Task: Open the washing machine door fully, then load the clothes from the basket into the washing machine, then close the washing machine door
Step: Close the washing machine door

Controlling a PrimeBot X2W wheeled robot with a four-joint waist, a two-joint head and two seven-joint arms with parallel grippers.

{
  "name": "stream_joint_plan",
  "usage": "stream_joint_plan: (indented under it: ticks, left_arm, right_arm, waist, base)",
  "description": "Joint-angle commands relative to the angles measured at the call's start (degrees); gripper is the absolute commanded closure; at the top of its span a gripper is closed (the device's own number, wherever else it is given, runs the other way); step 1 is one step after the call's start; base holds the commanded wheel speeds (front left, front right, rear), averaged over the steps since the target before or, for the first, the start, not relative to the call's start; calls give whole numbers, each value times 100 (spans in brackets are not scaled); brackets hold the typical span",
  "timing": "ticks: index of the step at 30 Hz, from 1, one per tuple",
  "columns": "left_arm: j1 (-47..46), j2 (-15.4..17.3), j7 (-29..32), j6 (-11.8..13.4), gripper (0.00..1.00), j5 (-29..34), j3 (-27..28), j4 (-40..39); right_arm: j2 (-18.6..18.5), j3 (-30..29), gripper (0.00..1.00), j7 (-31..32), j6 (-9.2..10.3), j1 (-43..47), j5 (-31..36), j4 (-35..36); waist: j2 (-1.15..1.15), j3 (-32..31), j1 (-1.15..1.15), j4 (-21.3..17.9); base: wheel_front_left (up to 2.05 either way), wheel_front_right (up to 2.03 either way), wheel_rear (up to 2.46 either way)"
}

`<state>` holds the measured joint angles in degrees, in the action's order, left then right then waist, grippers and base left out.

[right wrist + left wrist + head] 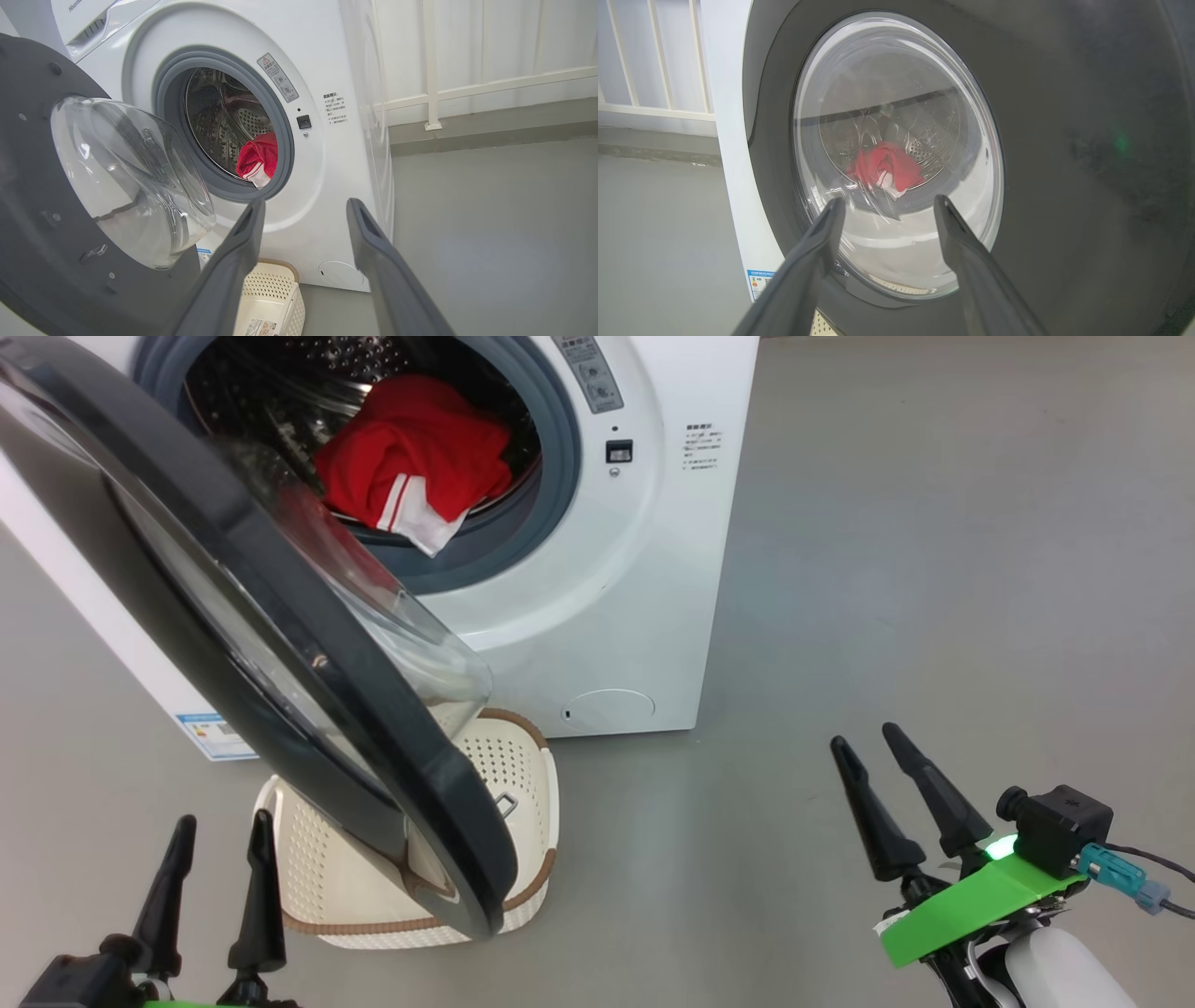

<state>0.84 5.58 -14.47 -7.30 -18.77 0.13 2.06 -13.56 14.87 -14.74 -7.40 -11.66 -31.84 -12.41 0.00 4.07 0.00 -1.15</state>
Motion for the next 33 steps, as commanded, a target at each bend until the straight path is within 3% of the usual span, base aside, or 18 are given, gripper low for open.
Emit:
stream_joint_plan:
  ticks: [1, 2, 3, 5, 6, 14, 33]
  left_arm:
    - [-147, 67, -52, -18, 0, 66, 180, -142]
    - [-147, 67, -52, -18, 0, 66, 180, -142]
    - [-159, 67, -52, -18, 0, 62, 170, -141]
    - [-170, 67, -52, -18, 0, 54, 164, -141]
    - [-170, 67, -52, -18, 0, 49, 165, -139]
    - [-154, 58, -52, -18, 0, -32, 113, -87]
    - [-166, 52, -52, -19, 0, -148, -68, 114]
  right_arm:
    - [-54, 106, 51, -26, -9, -148, 18, 156]
    - [-54, 106, 51, -26, -9, -148, 18, 156]
    - [-62, 110, 59, -26, -9, -160, 17, 158]
    - [-81, 136, 96, -26, -9, -189, 16, 167]
    - [-88, 149, 100, -26, -9, -212, 15, 187]
    - [-43, 298, 100, -26, -9, -441, -160, 414]
    - [37, 1119, 100, -26, -9, -1060, -268, 1765]
  waist:
    - [0, 9, 0, 39]
    - [0, 9, 0, 39]
    - [0, 15, 0, 70]
    - [0, 22, 0, 136]
    - [0, 26, 0, 172]
    - [0, 13, 0, 512]
    - [0, -175, 0, 1257]
  base:
    - [0, 0, 0]
    - [0, 0, 0]
    - [0, 0, 0]
    - [0, 0, 0]
    - [0, 0, 0]
    - [0, 0, 0]
    - [0, 0, 0]
